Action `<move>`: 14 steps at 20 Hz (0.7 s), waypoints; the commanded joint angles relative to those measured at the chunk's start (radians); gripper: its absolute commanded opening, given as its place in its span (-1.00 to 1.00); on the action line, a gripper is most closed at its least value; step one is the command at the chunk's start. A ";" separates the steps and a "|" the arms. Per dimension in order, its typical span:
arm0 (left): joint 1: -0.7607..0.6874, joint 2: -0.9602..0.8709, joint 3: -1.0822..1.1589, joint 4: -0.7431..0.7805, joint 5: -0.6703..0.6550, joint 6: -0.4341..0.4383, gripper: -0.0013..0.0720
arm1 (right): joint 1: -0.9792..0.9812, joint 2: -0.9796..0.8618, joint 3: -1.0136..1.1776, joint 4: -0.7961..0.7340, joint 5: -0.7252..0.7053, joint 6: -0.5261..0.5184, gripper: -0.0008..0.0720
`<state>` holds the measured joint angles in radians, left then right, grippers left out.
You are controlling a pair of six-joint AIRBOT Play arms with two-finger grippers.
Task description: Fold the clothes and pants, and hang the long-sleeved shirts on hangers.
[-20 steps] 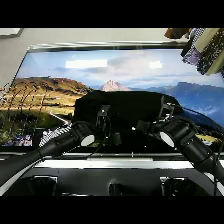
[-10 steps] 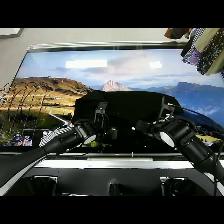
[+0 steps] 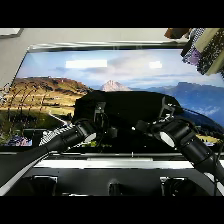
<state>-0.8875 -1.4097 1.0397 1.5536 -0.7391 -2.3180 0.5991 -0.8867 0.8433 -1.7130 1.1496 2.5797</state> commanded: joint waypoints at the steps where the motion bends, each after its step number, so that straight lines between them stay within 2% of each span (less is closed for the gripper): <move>1: -0.002 0.035 0.001 -0.096 -0.031 0.017 0.34 | 0.001 0.001 0.001 0.000 0.000 0.002 -0.89; 4: -0.014 0.034 0.000 -0.087 -0.037 0.017 0.34 | 0.001 0.001 0.001 0.000 0.000 0.002 -0.89; 9: -0.015 -0.063 0.000 -0.068 0.038 0.013 0.34 | 0.001 0.001 0.001 0.003 0.000 0.002 -0.89; 11: -0.003 -0.081 0.000 -0.069 0.079 0.005 0.25 | 0.001 0.001 0.001 0.007 0.001 0.002 -0.89; 12: 0.009 -0.081 0.001 -0.069 0.083 0.002 -0.11 | 0.001 0.001 0.001 0.010 0.001 0.002 -0.89; 13: 0.021 -0.076 0.001 -0.069 0.078 0.006 -0.76 | 0.001 0.001 0.001 0.011 0.002 0.002 -0.89; 14: 0.035 -0.068 0.001 -0.070 0.074 0.014 -0.88 | 0.001 0.001 0.001 0.011 0.005 0.002 -0.89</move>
<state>-0.8776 -1.4734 1.0401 1.4834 -0.6827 -2.3066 0.5991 -0.8867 0.8433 -1.7058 1.1503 2.5832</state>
